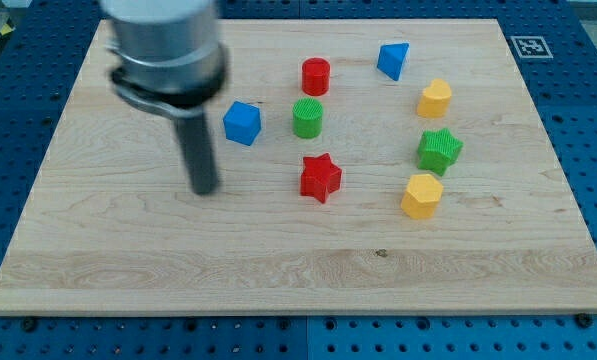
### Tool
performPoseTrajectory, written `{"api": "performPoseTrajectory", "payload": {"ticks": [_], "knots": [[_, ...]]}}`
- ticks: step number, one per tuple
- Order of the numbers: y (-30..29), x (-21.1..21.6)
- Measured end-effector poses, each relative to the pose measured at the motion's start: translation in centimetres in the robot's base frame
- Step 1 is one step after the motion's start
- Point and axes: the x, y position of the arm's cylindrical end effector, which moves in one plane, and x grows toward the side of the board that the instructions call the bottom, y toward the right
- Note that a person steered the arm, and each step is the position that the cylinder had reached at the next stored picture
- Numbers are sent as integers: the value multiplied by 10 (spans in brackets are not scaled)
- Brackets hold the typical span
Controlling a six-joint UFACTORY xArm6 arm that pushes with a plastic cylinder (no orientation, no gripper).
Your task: Place the arm in between the blue cube and the green circle
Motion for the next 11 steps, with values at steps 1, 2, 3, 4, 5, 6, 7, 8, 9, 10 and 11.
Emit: {"api": "performPoseTrajectory", "payload": {"ticks": [1, 2, 3, 4, 5, 6, 7, 8, 9, 10, 11], "knots": [[-52, -97], [-28, -169], [33, -185], [44, -185], [44, -185], [70, -184], [92, -171], [90, -142], [92, -119], [101, -94], [113, -80]]}}
